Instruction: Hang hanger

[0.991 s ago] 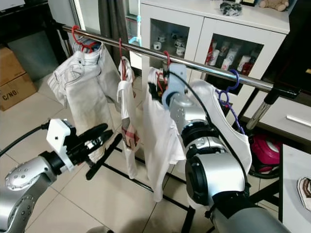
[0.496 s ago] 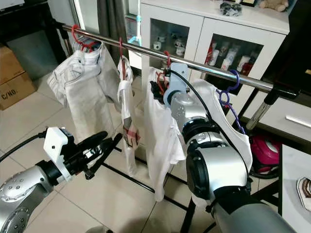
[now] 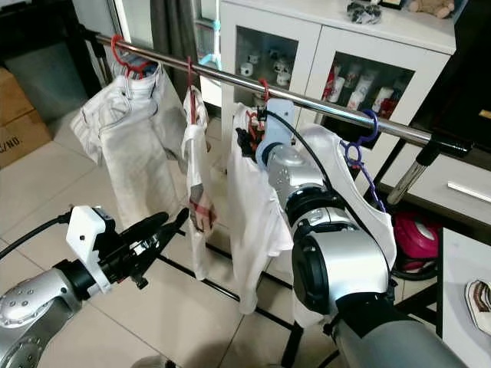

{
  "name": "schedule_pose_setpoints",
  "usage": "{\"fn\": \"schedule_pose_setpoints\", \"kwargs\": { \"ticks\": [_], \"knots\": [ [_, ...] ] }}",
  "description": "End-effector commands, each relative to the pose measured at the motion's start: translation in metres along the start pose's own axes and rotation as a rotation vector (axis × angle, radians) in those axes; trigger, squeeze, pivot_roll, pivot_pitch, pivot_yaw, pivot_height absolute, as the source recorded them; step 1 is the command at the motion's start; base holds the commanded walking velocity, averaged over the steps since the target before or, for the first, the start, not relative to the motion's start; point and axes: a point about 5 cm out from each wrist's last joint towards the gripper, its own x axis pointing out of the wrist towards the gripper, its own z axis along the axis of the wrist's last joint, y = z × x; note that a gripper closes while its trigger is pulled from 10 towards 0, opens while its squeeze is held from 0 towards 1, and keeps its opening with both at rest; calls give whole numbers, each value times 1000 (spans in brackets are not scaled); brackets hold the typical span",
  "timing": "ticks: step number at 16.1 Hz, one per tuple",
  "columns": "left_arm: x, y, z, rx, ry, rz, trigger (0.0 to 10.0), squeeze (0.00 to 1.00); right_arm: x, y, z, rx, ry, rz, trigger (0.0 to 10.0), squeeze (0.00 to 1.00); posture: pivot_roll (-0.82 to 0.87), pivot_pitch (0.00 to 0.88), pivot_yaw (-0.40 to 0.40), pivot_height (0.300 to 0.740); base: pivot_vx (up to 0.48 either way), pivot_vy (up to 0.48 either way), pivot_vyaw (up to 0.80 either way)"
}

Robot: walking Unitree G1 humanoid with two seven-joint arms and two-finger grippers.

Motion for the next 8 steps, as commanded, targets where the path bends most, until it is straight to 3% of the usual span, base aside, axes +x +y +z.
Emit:
{"fn": "schedule_pose_setpoints", "kwargs": {
  "ticks": [1, 8],
  "knots": [
    [-3, -2, 2, -2, 3, 1, 10000, 0, 1, 3, 1, -13, 2, 2, 3373, 0, 72, 65, -53, 740, 0, 0, 0],
    [-8, -2, 3, -5, 14, 16, 10000, 0, 1, 4, -1, -5, 6, -5, 2157, 0, 79, 76, -51, 740, 0, 0, 0]
  ]
}}
